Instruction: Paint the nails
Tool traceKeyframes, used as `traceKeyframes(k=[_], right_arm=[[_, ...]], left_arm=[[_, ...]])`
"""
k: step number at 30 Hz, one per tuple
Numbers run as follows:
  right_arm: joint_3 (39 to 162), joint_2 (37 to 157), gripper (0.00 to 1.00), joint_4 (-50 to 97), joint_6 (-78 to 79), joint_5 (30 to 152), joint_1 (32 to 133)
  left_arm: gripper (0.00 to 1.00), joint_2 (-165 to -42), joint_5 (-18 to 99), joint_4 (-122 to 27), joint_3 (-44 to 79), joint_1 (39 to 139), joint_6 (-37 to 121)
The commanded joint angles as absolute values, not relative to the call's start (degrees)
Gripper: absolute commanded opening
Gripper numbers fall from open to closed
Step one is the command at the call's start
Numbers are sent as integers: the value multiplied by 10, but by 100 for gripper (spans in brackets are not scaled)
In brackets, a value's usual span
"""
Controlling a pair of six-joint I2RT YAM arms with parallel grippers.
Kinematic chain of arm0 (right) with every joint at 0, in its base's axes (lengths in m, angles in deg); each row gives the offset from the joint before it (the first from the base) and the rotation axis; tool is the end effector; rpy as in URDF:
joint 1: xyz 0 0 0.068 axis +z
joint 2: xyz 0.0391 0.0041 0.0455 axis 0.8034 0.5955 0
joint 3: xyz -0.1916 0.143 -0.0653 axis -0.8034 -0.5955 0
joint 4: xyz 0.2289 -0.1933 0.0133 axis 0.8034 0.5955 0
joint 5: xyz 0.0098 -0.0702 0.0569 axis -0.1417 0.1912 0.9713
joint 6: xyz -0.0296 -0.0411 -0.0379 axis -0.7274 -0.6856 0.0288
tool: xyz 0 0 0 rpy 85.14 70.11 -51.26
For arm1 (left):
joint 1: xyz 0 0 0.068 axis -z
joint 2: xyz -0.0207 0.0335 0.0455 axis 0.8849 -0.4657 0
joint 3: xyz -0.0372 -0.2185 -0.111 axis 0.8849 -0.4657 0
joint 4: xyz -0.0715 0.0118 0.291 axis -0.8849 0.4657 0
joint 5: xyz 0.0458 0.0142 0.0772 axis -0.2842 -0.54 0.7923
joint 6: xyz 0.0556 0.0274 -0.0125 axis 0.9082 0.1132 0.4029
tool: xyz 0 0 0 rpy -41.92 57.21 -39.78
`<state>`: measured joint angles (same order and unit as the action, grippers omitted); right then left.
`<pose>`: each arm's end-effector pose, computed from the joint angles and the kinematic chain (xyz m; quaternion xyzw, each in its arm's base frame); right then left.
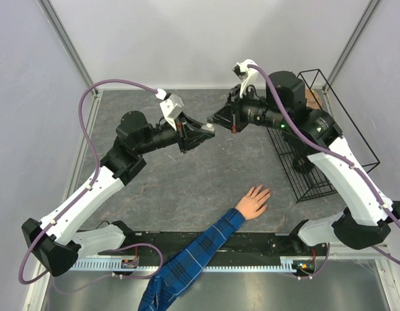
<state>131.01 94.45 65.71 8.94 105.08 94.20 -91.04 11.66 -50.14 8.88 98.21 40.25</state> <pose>0.2258 0.2186 0.4996 -0.2863 0.7355 0.4129 0.4545 0.2339 -0.2059 0.3995 0.3568 0.5778 -0.4856 0.5505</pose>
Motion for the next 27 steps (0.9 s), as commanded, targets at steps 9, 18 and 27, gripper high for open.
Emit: traceKeyframes(k=[9, 18, 27], right_arm=[[1470, 1066, 0, 776, 213, 559, 1111], [1444, 1027, 30, 724, 200, 587, 1104], [1412, 954, 78, 691, 109, 892, 984]], left_arm=[[2, -998, 560, -628, 154, 1084, 593], [2, -952, 513, -606, 113, 1081, 566], [2, -839, 304, -472, 75, 1052, 469]])
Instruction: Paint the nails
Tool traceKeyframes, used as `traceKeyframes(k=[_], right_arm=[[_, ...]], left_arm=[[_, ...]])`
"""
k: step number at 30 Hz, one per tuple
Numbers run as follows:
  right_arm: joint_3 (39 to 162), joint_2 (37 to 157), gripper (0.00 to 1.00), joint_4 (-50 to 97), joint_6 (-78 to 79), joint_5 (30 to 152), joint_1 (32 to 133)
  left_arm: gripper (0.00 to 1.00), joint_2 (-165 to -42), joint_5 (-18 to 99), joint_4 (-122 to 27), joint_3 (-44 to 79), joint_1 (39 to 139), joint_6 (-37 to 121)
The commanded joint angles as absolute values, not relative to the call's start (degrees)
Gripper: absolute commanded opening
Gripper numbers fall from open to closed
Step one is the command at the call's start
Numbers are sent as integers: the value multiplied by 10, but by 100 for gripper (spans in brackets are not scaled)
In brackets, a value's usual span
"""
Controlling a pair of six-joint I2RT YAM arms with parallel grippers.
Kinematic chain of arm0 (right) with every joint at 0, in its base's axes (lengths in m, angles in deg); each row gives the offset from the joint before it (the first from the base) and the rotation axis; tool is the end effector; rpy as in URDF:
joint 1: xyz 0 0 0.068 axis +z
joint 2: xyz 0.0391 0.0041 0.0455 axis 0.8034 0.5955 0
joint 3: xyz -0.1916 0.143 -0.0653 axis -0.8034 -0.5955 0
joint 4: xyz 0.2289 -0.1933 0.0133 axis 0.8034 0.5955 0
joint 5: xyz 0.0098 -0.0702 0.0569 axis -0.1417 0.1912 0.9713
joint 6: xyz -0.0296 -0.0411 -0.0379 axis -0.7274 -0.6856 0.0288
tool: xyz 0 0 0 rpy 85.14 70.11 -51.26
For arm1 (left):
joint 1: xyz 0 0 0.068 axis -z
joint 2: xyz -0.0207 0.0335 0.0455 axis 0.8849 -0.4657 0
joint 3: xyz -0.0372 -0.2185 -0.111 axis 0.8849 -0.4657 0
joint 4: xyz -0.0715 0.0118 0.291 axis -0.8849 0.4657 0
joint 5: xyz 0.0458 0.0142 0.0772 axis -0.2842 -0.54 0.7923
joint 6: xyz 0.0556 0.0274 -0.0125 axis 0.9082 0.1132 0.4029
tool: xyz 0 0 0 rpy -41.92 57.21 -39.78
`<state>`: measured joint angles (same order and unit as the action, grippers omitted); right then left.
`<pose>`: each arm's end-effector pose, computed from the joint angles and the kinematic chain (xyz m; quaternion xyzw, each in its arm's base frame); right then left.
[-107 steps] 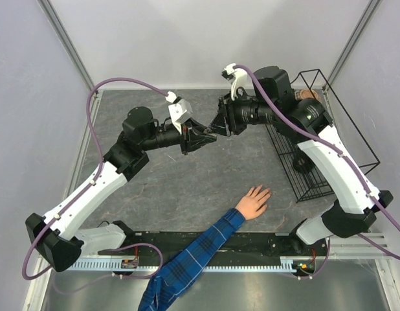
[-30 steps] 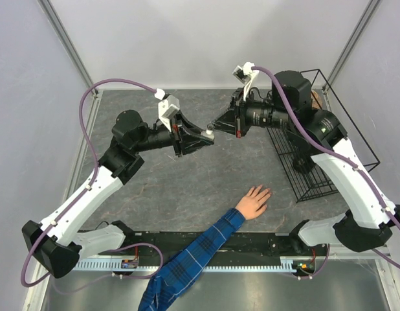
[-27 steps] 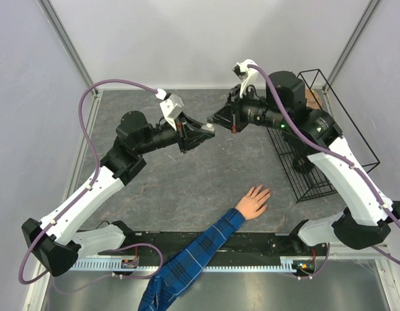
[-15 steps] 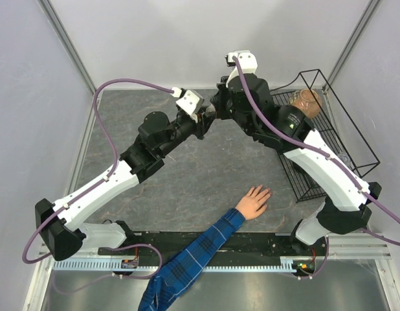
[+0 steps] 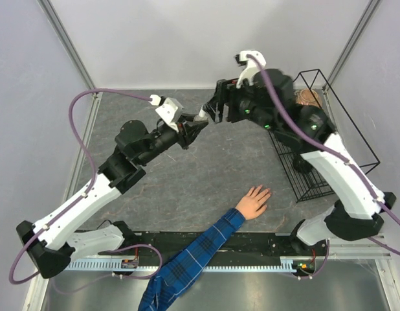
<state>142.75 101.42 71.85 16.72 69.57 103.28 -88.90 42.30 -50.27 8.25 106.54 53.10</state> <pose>0.2200 0.2430 0.5185 -0.1177 0.7914 0.2754 0.5329 0.2178 -0.2201 0.4072 0.2863 0.5963 -0.3179 0.6793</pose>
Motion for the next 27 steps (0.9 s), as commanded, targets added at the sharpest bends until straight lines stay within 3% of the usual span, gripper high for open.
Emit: traceKeyframes(k=[1, 3, 7, 10, 17, 24, 27], right_arm=[[1405, 947, 82, 685, 90, 954, 951], [1398, 947, 81, 679, 80, 1120, 921], [1397, 966, 81, 649, 88, 1316, 885], [1362, 950, 81, 567, 139, 1388, 881], [1292, 942, 68, 471, 212, 1435, 879], [1282, 946, 45, 463, 216, 1436, 879], [1276, 947, 43, 460, 216, 1438, 879]], left_arm=[[2, -833, 276, -466, 72, 1047, 447], [2, -828, 170, -464, 74, 1026, 424], [2, -839, 20, -492, 88, 1000, 336], [2, -841, -29, -550, 76, 987, 283], [2, -854, -43, -620, 73, 973, 234], [2, -865, -52, -641, 74, 970, 216], [2, -867, -48, -641, 78, 967, 217]])
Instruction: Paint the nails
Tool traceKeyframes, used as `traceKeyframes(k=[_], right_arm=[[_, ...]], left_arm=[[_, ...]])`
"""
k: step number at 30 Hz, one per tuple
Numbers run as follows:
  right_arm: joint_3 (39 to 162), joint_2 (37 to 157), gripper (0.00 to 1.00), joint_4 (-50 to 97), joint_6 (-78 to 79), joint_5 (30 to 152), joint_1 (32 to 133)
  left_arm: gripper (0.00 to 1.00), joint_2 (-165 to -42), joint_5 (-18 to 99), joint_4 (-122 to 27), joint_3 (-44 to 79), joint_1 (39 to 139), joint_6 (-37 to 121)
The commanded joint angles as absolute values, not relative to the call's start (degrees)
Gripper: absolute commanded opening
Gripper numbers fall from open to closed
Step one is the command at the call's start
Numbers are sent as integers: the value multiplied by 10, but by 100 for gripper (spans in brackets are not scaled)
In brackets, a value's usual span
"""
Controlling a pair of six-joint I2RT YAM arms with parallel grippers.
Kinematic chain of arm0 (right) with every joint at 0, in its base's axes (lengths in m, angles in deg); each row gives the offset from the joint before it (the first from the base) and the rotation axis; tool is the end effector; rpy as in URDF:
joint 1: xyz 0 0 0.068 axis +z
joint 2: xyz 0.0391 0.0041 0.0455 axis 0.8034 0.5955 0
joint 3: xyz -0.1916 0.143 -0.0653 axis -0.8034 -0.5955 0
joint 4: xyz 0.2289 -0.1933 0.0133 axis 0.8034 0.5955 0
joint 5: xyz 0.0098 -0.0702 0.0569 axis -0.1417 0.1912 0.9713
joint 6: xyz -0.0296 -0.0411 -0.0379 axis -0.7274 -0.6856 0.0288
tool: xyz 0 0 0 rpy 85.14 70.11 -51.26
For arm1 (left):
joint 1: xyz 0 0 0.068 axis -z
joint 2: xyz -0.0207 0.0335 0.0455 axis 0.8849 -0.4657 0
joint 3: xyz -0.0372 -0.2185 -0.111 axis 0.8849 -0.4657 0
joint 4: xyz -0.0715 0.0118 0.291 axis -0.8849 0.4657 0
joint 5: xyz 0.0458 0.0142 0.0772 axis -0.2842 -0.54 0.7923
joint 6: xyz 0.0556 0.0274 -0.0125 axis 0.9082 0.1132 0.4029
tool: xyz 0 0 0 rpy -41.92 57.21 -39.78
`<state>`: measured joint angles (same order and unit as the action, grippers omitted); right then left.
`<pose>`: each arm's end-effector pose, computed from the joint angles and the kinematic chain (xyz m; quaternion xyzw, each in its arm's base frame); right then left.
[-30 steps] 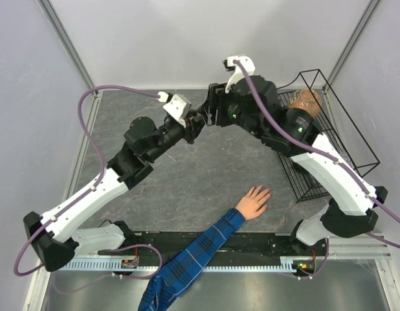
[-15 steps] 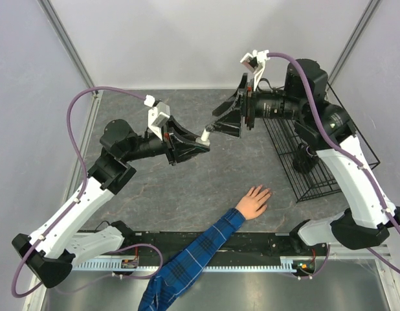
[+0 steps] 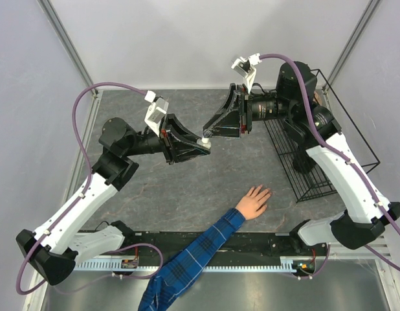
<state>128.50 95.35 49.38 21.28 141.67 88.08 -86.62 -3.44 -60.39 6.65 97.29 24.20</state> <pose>0.2335 0.2116 0.5139 -0.3775 0.6072 0.6139 0.3346 0.2056 -0.1911 0.4226 0.3822 0.5088 -0.6049 0.4787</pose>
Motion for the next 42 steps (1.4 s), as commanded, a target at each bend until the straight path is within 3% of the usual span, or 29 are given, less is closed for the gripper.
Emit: traceKeyframes(k=[1, 9, 17, 20, 24, 29, 36, 42], right_arm=[[1275, 947, 43, 461, 214, 1439, 878], [1272, 950, 35, 462, 207, 1430, 878], [1271, 946, 0, 501, 185, 1337, 879], [1296, 946, 0, 572, 139, 1238, 897], [1350, 959, 0, 654, 122, 883, 1016], [1422, 998, 0, 749, 183, 648, 1095], [1468, 1021, 0, 779, 203, 593, 1098], [1494, 1014, 33, 777, 172, 584, 1095]], left_arm=[[2, -869, -45, -640, 80, 966, 217], [2, -885, -35, -642, 95, 960, 220], [2, -904, 49, -595, 125, 958, 285], [2, -917, 195, -528, 154, 964, 373], [2, -959, 401, -495, 209, 1010, 510], [2, -1017, 555, -558, 227, 1073, 585], [2, -1036, 551, -565, 238, 1093, 575], [2, -999, 489, -539, 209, 1089, 539]])
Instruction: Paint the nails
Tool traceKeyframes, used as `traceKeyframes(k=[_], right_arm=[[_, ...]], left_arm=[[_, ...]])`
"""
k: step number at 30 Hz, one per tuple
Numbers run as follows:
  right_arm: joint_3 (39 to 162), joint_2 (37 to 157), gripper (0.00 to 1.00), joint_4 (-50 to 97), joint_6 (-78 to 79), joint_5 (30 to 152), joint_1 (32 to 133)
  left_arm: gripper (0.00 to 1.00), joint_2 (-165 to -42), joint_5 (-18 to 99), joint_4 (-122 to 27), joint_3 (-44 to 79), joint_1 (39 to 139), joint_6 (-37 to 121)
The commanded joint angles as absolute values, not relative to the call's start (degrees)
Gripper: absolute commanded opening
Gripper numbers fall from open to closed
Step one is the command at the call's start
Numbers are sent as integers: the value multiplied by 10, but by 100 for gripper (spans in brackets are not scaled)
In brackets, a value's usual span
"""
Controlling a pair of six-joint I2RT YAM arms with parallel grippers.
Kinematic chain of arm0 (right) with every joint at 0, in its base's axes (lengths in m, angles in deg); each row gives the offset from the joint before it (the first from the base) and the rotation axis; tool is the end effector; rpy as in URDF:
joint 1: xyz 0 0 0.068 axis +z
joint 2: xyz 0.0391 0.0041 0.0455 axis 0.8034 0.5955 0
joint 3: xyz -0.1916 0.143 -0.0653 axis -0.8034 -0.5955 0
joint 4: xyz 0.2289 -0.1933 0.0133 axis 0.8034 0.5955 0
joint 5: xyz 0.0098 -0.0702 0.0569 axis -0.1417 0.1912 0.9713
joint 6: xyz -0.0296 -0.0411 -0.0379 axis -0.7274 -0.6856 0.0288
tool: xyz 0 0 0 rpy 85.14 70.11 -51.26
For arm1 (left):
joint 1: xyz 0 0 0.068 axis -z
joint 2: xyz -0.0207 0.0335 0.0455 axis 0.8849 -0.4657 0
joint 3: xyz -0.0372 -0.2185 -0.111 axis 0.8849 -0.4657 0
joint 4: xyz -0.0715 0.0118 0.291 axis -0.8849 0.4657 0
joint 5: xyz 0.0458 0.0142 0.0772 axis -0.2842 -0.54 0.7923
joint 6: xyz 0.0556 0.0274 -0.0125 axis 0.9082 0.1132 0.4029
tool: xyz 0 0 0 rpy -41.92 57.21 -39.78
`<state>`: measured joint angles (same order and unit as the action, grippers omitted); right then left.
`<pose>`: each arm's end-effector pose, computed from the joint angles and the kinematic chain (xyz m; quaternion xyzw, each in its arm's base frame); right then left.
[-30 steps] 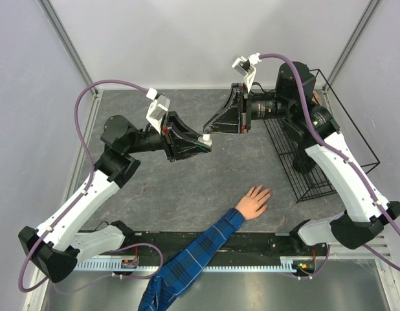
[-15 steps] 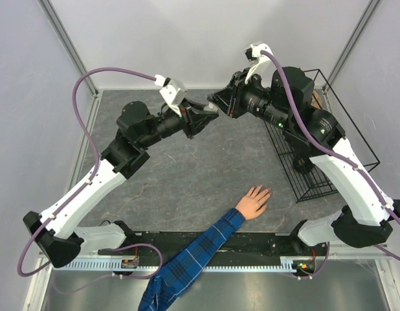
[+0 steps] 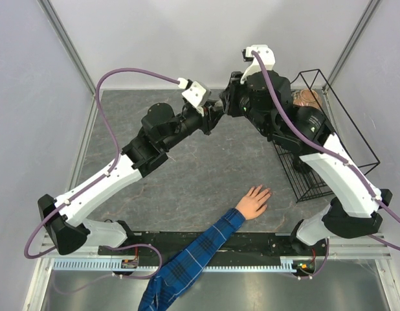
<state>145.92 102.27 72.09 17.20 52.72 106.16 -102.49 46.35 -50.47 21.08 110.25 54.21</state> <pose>0.2127 0.2388 0.5326 -0.0390 0.7796 0.2003 0.5921 0.2415 -0.2713 0.4235 0.2888 0.5988 -0.3110 0.6792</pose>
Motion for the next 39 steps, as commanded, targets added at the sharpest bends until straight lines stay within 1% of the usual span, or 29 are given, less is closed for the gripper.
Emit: traceKeyframes(k=[1, 3, 4, 5, 6, 7, 8, 9, 10, 11, 13, 14, 15, 17, 19, 21, 22, 23, 25, 27, 30, 32, 34, 37, 39], right_arm=[[1496, 1012, 44, 777, 167, 590, 1087], [1503, 1004, 53, 775, 152, 622, 1075], [1507, 998, 60, 776, 150, 641, 1054], [1507, 993, 64, 774, 148, 690, 1041], [1507, 989, 70, 769, 138, 722, 1029], [1506, 978, 73, 765, 134, 748, 1001], [1494, 971, 76, 759, 130, 817, 986], [1485, 965, 82, 741, 120, 856, 969], [1467, 955, 83, 731, 112, 899, 937], [1464, 956, 84, 726, 105, 1003, 924], [1463, 968, 83, 721, 89, 1114, 899], [1458, 971, 83, 709, 85, 1199, 895], [1450, 972, 82, 696, 87, 1246, 891], [1422, 968, 80, 653, 96, 1318, 890], [1390, 955, 80, 613, 126, 1345, 883], [1369, 954, 75, 562, 152, 1387, 879], [1364, 956, 72, 551, 170, 1397, 880], [1361, 959, 66, 541, 175, 1403, 879], [1347, 957, 64, 535, 176, 1407, 880], [1336, 953, 59, 529, 179, 1403, 880], [1329, 951, 57, 526, 180, 1402, 879], [1326, 950, 54, 525, 183, 1398, 880], [1321, 948, 53, 522, 182, 1395, 879], [1319, 947, 48, 522, 179, 1388, 880], [1318, 949, 47, 522, 178, 1382, 880]], left_arm=[[2, -992, 444, -532, 196, 1083, 516], [2, -970, 382, -514, 184, 1076, 496], [2, -961, 356, -513, 168, 1065, 471], [2, -950, 331, -513, 159, 1058, 456], [2, -941, 292, -517, 141, 1044, 430], [2, -922, 272, -518, 134, 1038, 417], [2, -915, 251, -517, 129, 1031, 407], [2, -910, 216, -515, 123, 1022, 389], [2, -898, 197, -514, 121, 1017, 381], [2, -895, 178, -514, 120, 1013, 373], [2, -891, 106, -519, 123, 1000, 343], [2, -893, 63, -520, 126, 996, 331], [2, -893, 43, -525, 132, 991, 311], [2, -897, -11, -539, 136, 984, 273], [2, -902, -37, -558, 138, 980, 250], [2, -906, -54, -565, 139, 978, 227], [2, -907, -53, -570, 139, 977, 222], [2, -905, -53, -575, 136, 974, 213], [2, -906, -51, -588, 134, 971, 206], [2, -904, -51, -598, 131, 966, 195], [2, -903, -55, -604, 130, 962, 188], [2, -902, -55, -608, 129, 959, 184], [2, -902, -57, -611, 129, 957, 181], [2, -904, -58, -615, 132, 956, 178], [2, -904, -60, -617, 133, 954, 176]])
